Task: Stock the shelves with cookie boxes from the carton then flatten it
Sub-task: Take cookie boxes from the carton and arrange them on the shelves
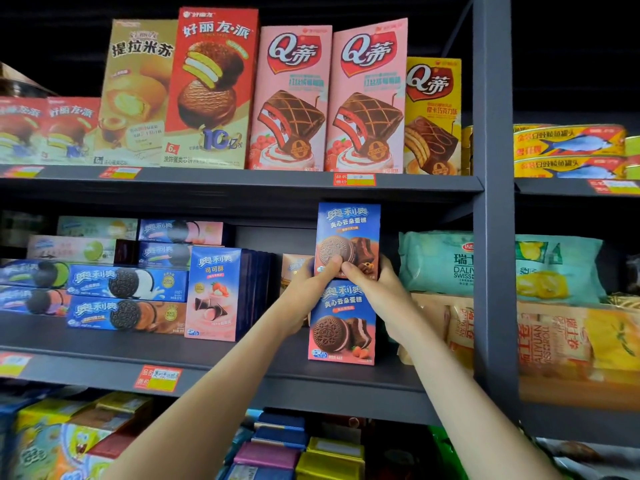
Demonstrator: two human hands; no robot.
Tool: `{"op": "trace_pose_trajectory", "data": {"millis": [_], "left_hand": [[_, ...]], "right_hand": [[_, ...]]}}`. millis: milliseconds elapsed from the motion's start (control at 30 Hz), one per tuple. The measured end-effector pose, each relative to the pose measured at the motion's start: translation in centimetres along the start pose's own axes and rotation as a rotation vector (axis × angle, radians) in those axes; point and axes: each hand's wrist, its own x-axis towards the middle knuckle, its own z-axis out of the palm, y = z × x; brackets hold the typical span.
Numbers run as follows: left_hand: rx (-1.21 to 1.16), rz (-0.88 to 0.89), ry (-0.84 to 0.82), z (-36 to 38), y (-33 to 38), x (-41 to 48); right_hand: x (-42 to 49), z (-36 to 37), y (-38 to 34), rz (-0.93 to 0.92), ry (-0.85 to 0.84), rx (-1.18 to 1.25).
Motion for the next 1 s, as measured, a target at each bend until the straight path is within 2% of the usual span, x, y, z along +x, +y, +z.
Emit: {"op": "trace_pose_trajectory", "data": {"millis": [200, 367, 533, 700, 1000], "left_hand": [[-0.084, -0.045, 0.033, 0.1, -0.9, -0.2], [-0.235, -0.103, -0.016, 0.2, -0.9, 0.1], [-0.21, -0.124, -0.023, 0.7, 0.0, 0.9], [-0.224, -0.111, -0.003, 1.1, -0.1, 0.7], [-0.102, 0.037, 0.233, 2.2, -0.2, 0.1]], "right_hand": [[-0.3, -0.1, 0.8, 0.022, -0.032, 0.08], [0.4, -0.4, 1.0, 0.09, -0.072, 0.231], [1.3, -0.3, 0.1, 0.17, -0.008, 0.32], [1.3, -0.1, 0.3, 0.157, -0.072, 0.299], [0.5, -0.2, -0.2, 0.095, -0.096, 0.284]]}}
